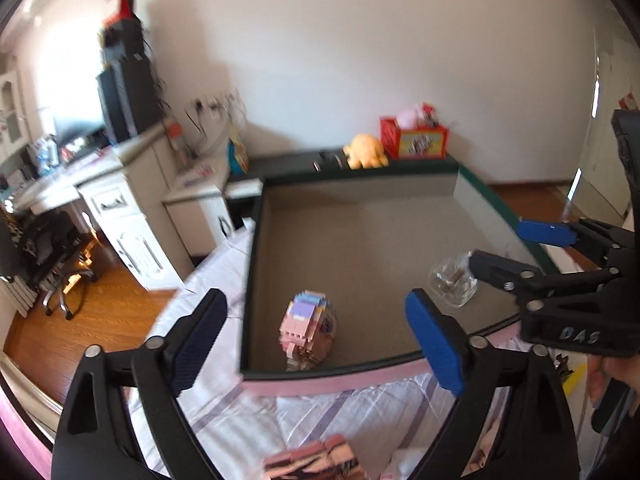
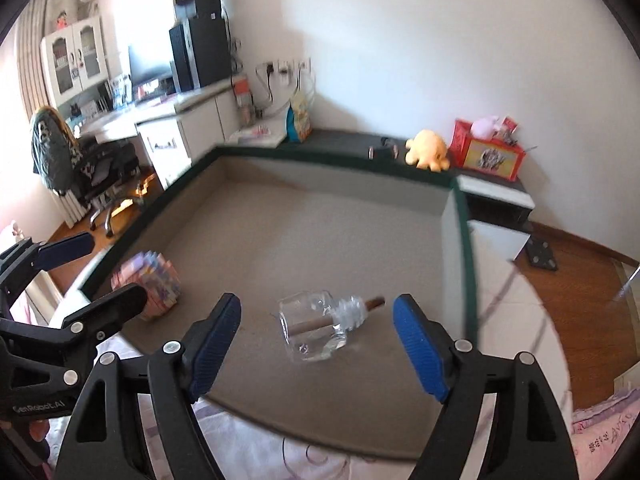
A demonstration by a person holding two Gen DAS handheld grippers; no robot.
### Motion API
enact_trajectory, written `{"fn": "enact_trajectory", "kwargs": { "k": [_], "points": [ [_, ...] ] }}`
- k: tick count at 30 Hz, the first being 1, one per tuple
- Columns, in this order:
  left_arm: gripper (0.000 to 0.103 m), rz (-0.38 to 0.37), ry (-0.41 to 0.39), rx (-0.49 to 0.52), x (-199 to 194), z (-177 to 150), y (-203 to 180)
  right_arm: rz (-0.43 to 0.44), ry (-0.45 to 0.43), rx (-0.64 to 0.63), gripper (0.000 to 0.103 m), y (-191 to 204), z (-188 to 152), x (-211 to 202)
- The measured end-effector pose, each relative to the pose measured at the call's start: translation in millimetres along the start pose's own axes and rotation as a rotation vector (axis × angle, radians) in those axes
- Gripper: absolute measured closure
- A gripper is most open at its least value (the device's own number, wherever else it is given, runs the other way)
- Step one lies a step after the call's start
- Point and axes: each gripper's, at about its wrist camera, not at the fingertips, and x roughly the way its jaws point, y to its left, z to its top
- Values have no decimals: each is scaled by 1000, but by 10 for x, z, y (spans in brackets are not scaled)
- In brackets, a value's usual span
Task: Organize rigid objects
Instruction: 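Carry the bottle and block figure over the pink box and release both inside, then withdraw both open grippers from the pink box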
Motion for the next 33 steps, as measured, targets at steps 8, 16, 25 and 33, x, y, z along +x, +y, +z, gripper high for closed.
{"fn": "enact_trajectory", "kwargs": {
  "k": [8, 16, 25, 33],
  "points": [
    [0, 141, -261, -48, -1279, -402, 16, -70, -276, 23, 17, 217, -347, -1319],
    [0, 182, -338, -110, -2117, -866, 84, -180, -409, 60, 17, 408, -1012, -2204],
    [0, 148, -372, -98, -2595, -1098, -38, -201, -463, 44, 17, 583, -1391, -2684],
    [0, 128, -358, -91, -2644, -1136, -109, -221, -456, 52, 17, 561, -1483, -2770]
  ]
}}
